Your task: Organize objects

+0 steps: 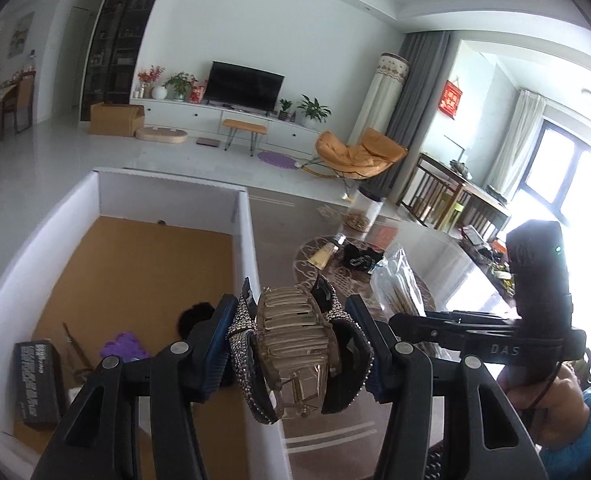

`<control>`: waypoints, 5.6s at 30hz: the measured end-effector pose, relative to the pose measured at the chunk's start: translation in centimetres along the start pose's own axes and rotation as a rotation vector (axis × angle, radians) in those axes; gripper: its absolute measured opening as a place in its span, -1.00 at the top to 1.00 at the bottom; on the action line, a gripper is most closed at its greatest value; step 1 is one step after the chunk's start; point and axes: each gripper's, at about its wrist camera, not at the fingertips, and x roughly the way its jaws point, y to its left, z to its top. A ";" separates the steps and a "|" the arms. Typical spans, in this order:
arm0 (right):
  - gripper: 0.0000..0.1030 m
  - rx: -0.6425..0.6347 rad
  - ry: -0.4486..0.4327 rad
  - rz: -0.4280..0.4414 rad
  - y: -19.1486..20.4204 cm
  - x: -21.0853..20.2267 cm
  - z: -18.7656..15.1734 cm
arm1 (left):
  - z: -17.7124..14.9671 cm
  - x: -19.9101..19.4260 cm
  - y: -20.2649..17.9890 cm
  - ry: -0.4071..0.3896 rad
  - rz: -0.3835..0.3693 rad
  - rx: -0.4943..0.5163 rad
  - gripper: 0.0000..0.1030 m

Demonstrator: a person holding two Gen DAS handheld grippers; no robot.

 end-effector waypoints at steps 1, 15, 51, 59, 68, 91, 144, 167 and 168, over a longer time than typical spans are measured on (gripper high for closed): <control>0.42 -0.017 0.003 0.026 1.3 0.4 0.9 | 0.4 -0.1 0.9 -0.005 0.034 0.003 -0.06; -0.79 -0.106 0.188 0.097 12.4 15.0 5.7 | -2.3 6.1 15.4 0.408 0.541 -0.089 -0.68; -0.91 0.221 -0.060 -0.639 -24.7 -1.5 -10.1 | -7.9 22.1 -16.3 0.382 -0.006 0.156 -0.73; -0.91 0.226 -0.031 -0.629 -24.7 -0.9 -10.3 | -8.6 24.4 -15.7 0.377 0.054 0.141 -0.73; -0.95 0.220 -0.021 -0.635 -24.7 -0.8 -10.3 | -9.2 25.6 -15.1 0.413 0.080 0.149 -0.73; -1.00 0.208 0.003 -0.651 -24.7 -0.5 -10.3 | -10.1 27.1 -15.9 0.454 0.136 0.281 -1.00; -1.00 0.192 0.016 -0.658 -24.6 -0.3 -10.1 | 4.7 45.0 -14.8 0.509 0.025 0.419 -1.00; -1.00 0.191 0.017 -0.657 -24.7 -0.3 -10.1 | 6.2 48.3 -15.5 0.440 0.035 0.382 -0.21; -1.00 0.192 0.017 -0.657 -24.7 -0.3 -10.1 | 5.9 47.3 -15.1 0.419 0.044 0.363 0.14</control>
